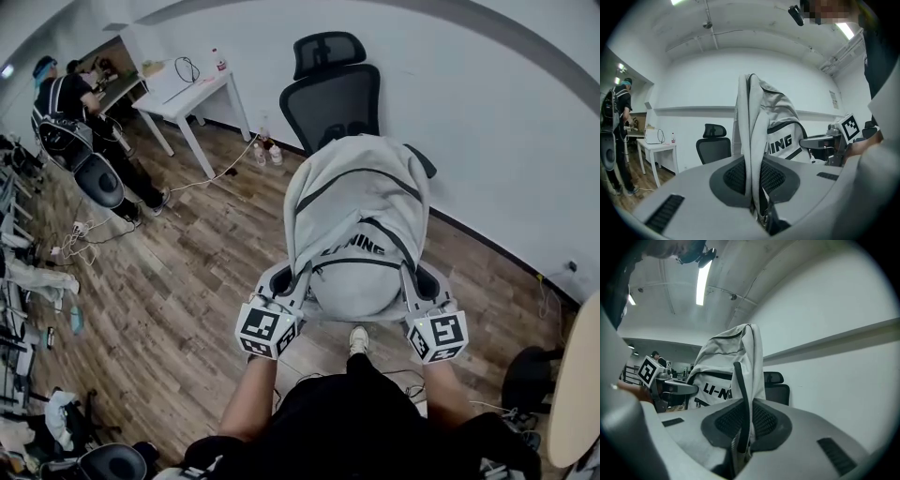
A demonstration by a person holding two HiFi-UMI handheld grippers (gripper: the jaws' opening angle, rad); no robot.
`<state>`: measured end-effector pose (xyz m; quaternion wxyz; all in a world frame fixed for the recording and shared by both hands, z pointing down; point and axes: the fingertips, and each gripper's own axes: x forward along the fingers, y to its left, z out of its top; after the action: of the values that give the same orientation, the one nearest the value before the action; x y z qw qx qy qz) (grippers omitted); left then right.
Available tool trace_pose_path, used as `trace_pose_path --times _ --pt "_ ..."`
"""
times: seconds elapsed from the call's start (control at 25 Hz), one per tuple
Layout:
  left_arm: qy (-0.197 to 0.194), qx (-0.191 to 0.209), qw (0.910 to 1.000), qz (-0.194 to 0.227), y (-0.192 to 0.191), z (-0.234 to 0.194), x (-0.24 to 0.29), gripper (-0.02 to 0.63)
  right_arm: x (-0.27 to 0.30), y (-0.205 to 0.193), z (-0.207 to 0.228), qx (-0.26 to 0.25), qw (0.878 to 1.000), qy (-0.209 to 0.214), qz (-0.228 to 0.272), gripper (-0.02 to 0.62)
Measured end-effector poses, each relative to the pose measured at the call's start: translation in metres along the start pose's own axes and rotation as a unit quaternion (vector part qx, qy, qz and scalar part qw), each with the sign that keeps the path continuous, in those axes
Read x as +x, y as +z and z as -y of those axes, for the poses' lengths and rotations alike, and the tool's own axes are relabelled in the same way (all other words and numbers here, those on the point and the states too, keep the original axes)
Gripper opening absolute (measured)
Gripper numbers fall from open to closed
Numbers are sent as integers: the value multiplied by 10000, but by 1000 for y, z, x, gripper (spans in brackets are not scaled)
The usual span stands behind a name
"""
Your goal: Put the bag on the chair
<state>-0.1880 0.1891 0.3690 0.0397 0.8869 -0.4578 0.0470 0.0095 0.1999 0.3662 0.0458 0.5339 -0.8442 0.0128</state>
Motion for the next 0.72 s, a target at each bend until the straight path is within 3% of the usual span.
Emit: trace_pose_path --times 0.2,0.72 --pt "99 41 9999 -110 8 -17 66 49 52 -1 49 70 9999 85 4 49" --pt "426 79 9991 -42 23 -25 156 49 116 8 121 -16 9991 362 216 51"
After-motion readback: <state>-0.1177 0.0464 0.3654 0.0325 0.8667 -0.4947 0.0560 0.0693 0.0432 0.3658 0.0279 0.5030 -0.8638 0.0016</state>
